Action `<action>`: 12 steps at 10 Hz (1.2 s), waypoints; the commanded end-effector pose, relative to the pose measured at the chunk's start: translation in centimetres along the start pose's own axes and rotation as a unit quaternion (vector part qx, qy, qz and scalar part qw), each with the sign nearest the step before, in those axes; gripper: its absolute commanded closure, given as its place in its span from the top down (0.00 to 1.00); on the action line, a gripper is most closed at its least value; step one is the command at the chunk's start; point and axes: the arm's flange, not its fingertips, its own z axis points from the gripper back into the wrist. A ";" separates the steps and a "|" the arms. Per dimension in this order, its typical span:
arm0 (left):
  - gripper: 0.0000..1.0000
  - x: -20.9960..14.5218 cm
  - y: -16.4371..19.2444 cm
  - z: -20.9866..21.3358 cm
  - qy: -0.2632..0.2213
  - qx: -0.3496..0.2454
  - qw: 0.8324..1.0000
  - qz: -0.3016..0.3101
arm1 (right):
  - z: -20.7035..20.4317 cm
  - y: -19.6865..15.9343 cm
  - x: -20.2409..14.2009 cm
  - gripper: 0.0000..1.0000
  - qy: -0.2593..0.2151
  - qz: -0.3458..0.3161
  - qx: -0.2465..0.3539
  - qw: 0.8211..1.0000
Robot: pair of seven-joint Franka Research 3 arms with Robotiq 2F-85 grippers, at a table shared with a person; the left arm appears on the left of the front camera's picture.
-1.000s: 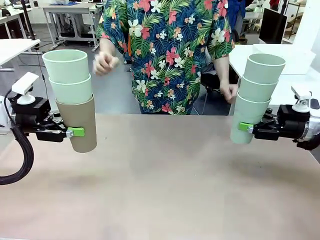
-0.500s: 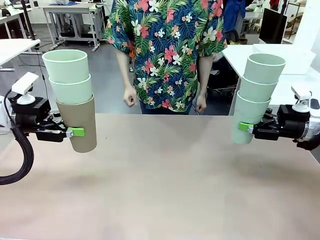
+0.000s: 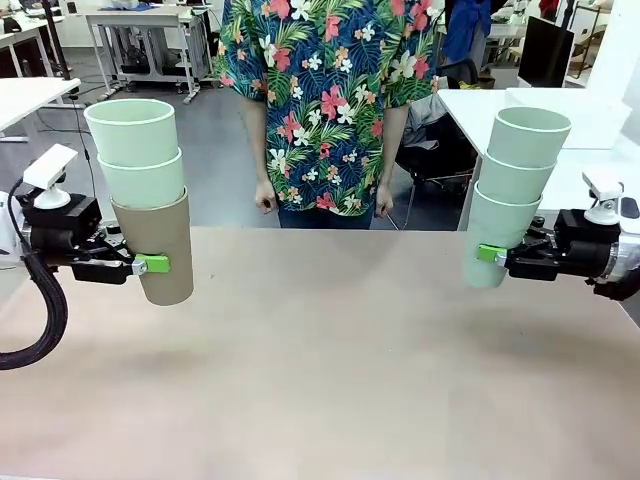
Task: Stack the cups and store them in the basket.
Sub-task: Place the stack of Reusable plastic cups into the Pantry Basket.
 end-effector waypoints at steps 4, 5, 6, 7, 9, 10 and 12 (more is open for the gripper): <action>0.85 0.3 0.0 -0.1 -0.005 -0.001 1.000 -0.002 | 0.0 0.1 0.3 0.84 -0.007 0.009 0.002 1.000; 0.85 0.3 0.0 -0.1 -0.005 -0.001 1.000 -0.002 | 0.0 0.1 0.3 0.84 -0.007 0.009 0.002 1.000; 0.85 0.3 0.0 -0.1 -0.005 -0.001 1.000 -0.002 | 0.0 0.1 0.3 0.84 -0.007 0.009 0.002 1.000; 0.85 0.3 0.0 -0.1 -0.005 -0.001 1.000 -0.002 | 0.0 0.1 0.3 0.84 -0.007 0.009 0.002 1.000; 0.85 0.3 0.0 -0.1 -0.005 -0.001 1.000 -0.002 | 0.0 0.1 0.3 0.84 -0.007 0.009 0.002 1.000; 0.85 0.3 0.0 -0.1 -0.005 -0.001 1.000 -0.002 | 0.0 0.1 0.3 0.84 -0.007 0.009 0.002 1.000; 0.85 0.3 0.0 -0.1 -0.005 -0.001 1.000 -0.002 | 0.0 0.1 0.3 0.84 -0.007 0.009 0.002 1.000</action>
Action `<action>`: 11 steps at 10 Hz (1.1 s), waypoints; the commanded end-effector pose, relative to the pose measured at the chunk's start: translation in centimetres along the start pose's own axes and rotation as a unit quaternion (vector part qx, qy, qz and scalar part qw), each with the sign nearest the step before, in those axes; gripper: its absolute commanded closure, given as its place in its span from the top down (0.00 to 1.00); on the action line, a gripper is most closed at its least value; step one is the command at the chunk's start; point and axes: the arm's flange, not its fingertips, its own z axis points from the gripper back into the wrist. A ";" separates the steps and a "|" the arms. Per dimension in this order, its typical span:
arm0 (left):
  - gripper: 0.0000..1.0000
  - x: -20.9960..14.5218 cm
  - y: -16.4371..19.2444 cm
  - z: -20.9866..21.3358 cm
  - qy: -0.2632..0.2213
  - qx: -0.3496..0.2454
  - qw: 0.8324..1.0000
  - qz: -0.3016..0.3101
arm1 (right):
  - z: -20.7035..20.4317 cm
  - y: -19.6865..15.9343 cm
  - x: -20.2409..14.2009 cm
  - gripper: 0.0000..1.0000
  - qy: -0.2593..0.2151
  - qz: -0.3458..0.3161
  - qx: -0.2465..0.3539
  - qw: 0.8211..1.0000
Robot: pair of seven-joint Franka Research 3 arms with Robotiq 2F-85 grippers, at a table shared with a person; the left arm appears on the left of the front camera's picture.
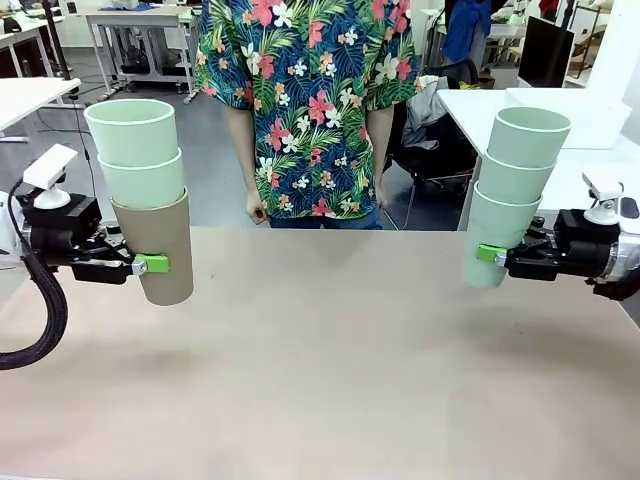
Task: Stack the cups and store them in the basket.
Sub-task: Place the stack of Reusable plastic cups into the Pantry Basket.
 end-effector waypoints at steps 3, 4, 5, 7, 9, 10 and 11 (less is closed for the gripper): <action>0.85 0.3 0.0 -0.1 -0.005 -0.001 1.000 -0.002 | 0.0 0.1 0.3 0.84 -0.007 0.009 0.002 1.000; 0.85 0.3 0.0 -0.1 -0.005 -0.001 1.000 -0.002 | 0.0 0.1 0.3 0.84 -0.007 0.009 0.002 1.000; 0.85 0.3 0.0 -0.1 -0.005 -0.001 1.000 -0.002 | 0.0 0.1 0.3 0.84 -0.007 0.009 0.002 1.000; 0.85 0.3 0.0 -0.1 -0.005 -0.001 1.000 -0.002 | 0.0 0.1 0.3 0.84 -0.007 0.009 0.002 1.000; 0.85 0.3 0.0 -0.1 -0.005 -0.001 1.000 -0.002 | 0.0 0.1 0.3 0.84 -0.007 0.009 0.002 1.000; 0.85 0.3 0.0 -0.1 -0.005 -0.001 1.000 -0.002 | 0.0 0.1 0.3 0.84 -0.007 0.009 0.002 1.000; 0.85 0.3 0.0 -0.1 -0.005 -0.001 1.000 -0.002 | 0.0 0.1 0.3 0.84 -0.007 0.009 0.002 1.000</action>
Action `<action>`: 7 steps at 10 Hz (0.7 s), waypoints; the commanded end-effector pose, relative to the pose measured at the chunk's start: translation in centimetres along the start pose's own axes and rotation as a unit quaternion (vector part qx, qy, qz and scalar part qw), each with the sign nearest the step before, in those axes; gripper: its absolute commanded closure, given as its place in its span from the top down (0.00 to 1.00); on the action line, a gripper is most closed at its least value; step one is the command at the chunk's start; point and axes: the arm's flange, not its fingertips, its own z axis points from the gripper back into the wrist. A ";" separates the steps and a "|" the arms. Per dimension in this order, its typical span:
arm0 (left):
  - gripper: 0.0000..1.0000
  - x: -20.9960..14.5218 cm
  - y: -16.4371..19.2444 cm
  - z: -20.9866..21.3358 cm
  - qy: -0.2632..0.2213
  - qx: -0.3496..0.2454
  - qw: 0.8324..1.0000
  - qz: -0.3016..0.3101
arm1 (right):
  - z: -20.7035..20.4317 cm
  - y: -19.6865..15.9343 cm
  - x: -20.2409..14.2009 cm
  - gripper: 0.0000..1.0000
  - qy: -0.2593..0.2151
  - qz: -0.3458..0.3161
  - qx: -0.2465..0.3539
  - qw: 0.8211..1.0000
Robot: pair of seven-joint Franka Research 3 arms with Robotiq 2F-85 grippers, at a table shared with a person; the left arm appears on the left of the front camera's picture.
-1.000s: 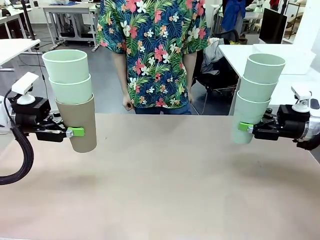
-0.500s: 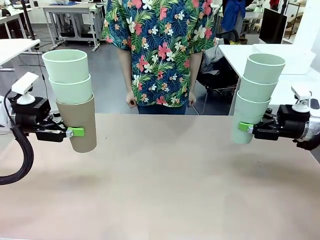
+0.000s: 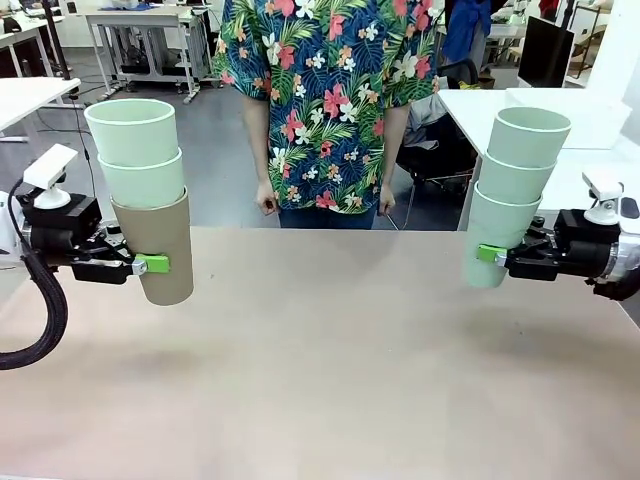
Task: Stack the cups and store them in the basket.
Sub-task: Place the stack of Reusable plastic cups into the Pantry Basket.
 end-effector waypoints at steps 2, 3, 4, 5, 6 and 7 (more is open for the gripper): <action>0.85 0.3 0.0 -0.1 -0.005 -0.001 1.000 -0.002 | 0.0 0.1 0.3 0.84 -0.007 0.009 0.002 1.000; 0.85 0.3 0.0 -0.1 -0.005 -0.001 1.000 -0.002 | 0.0 0.1 0.3 0.84 -0.007 0.009 0.002 1.000; 0.85 0.3 0.0 -0.1 -0.005 -0.001 1.000 -0.002 | 0.0 0.1 0.3 0.84 -0.007 0.009 0.002 1.000; 0.85 0.3 0.0 -0.1 -0.005 -0.001 1.000 -0.002 | 0.0 0.1 0.3 0.84 -0.007 0.009 0.002 1.000; 0.85 0.3 0.0 -0.1 -0.005 -0.001 1.000 -0.002 | 0.0 0.1 0.3 0.84 -0.007 0.009 0.002 1.000; 0.85 0.3 0.0 -0.1 -0.005 -0.001 1.000 -0.002 | 0.0 0.1 0.3 0.84 -0.007 0.009 0.002 1.000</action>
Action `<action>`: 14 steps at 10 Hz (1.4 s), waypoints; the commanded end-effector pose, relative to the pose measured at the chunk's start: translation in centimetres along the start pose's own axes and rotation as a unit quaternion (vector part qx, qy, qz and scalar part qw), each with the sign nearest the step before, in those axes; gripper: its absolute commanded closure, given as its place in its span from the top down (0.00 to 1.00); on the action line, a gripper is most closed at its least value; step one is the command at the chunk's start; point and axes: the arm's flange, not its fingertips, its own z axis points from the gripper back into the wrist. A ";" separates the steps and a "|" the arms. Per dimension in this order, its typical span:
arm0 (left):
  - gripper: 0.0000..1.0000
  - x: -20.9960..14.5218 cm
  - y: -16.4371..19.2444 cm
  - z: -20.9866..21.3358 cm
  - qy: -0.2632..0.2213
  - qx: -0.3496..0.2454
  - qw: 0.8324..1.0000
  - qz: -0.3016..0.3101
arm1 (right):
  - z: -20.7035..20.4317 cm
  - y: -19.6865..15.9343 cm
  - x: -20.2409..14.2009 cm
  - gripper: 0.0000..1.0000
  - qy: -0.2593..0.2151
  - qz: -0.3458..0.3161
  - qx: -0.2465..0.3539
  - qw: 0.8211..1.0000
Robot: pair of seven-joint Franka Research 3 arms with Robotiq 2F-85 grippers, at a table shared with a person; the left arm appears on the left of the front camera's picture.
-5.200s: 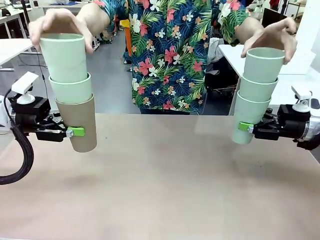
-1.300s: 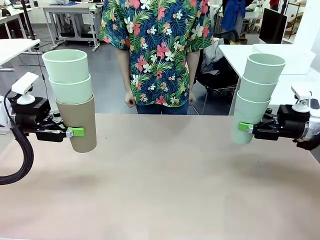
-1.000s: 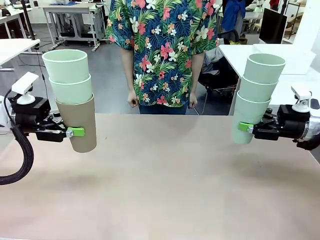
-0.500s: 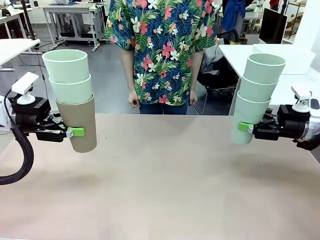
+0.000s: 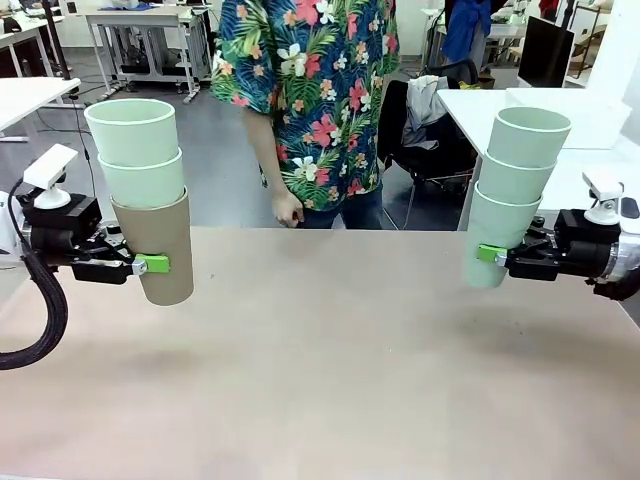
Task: Stack the cups and store them in the basket.
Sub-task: Place the stack of Reusable plastic cups into the Pantry Basket.
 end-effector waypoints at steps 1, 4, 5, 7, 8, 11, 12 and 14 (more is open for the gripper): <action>0.85 0.3 0.0 -0.1 -0.005 -0.001 1.000 -0.002 | 0.0 0.1 0.3 0.84 -0.007 0.009 0.002 1.000; 0.85 0.3 0.0 -0.1 -0.005 -0.001 1.000 -0.002 | 0.0 0.1 0.3 0.84 -0.007 0.009 0.002 1.000; 0.85 0.3 0.0 -0.1 -0.005 -0.001 1.000 -0.002 | 0.0 0.1 0.3 0.84 -0.007 0.009 0.002 1.000; 0.85 0.3 0.0 -0.1 -0.005 -0.001 1.000 -0.002 | 0.0 0.1 0.3 0.84 -0.007 0.009 0.002 1.000; 0.85 0.3 0.0 -0.1 -0.005 -0.001 1.000 -0.002 | 0.0 0.1 0.3 0.84 -0.007 0.009 0.002 1.000; 0.85 0.3 0.0 -0.1 -0.005 -0.001 1.000 -0.002 | 0.0 0.1 0.3 0.84 -0.007 0.009 0.002 1.000; 0.85 0.3 0.0 -0.1 -0.005 -0.001 1.000 -0.002 | 0.0 0.1 0.3 0.84 -0.007 0.009 0.002 1.000; 0.85 0.3 0.0 -0.1 -0.005 -0.001 1.000 -0.002 | 0.0 0.1 0.3 0.84 -0.007 0.009 0.002 1.000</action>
